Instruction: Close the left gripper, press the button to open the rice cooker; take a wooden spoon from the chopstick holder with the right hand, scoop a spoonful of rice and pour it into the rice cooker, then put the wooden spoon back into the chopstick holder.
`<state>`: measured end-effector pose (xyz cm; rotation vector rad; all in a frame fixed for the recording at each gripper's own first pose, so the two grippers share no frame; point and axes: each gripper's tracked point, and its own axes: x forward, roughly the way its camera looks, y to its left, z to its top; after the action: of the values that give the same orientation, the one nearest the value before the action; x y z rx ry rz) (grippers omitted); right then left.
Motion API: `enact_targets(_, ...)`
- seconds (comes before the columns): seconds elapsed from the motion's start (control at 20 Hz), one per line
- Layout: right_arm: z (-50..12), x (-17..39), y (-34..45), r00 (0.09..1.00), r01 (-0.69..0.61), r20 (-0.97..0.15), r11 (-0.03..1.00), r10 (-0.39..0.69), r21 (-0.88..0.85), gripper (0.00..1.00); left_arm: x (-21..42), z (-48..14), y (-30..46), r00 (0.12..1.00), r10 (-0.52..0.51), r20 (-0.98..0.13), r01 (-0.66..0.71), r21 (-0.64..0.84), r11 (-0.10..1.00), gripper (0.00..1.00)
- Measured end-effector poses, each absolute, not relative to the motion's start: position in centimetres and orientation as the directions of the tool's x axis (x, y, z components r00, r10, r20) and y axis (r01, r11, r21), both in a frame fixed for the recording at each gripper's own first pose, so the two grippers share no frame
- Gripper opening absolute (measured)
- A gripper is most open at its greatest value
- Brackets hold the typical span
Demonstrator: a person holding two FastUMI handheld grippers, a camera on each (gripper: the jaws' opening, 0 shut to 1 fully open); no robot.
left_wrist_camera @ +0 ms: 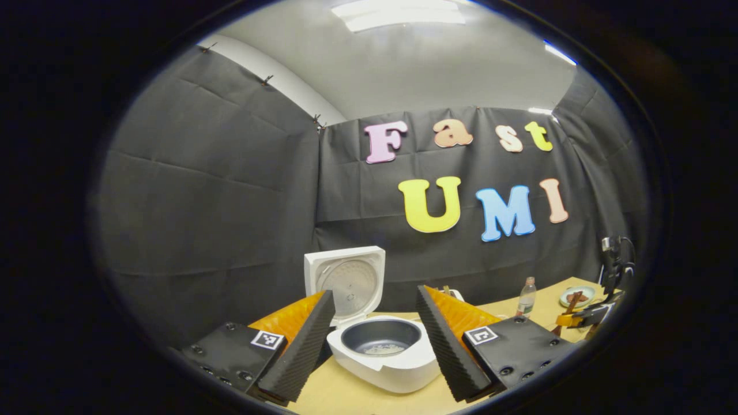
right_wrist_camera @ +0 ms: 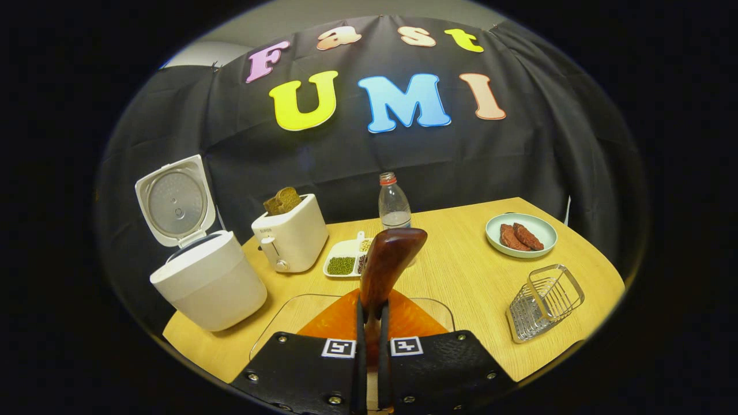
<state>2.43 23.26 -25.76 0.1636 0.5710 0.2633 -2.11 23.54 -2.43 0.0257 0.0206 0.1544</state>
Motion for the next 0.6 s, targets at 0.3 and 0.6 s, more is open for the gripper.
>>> enact_targets(0.3, -26.1, 0.7, 25.7, 0.795, -0.271, -0.508, 0.943, 0.331, 0.191, 0.07, -2.4, -2.9, 23.3, 0.988, 0.153, -0.024, -0.152, 0.011, 0.988, 0.98)
enact_targets(0.6, -25.9, -0.6, 27.0, 0.748, -0.272, -0.525, 0.909, 0.406, 0.315, 0.08, -2.9, -2.6, 22.7, 0.988, 0.150, -0.020, -0.150, 0.008, 0.989, 0.98)
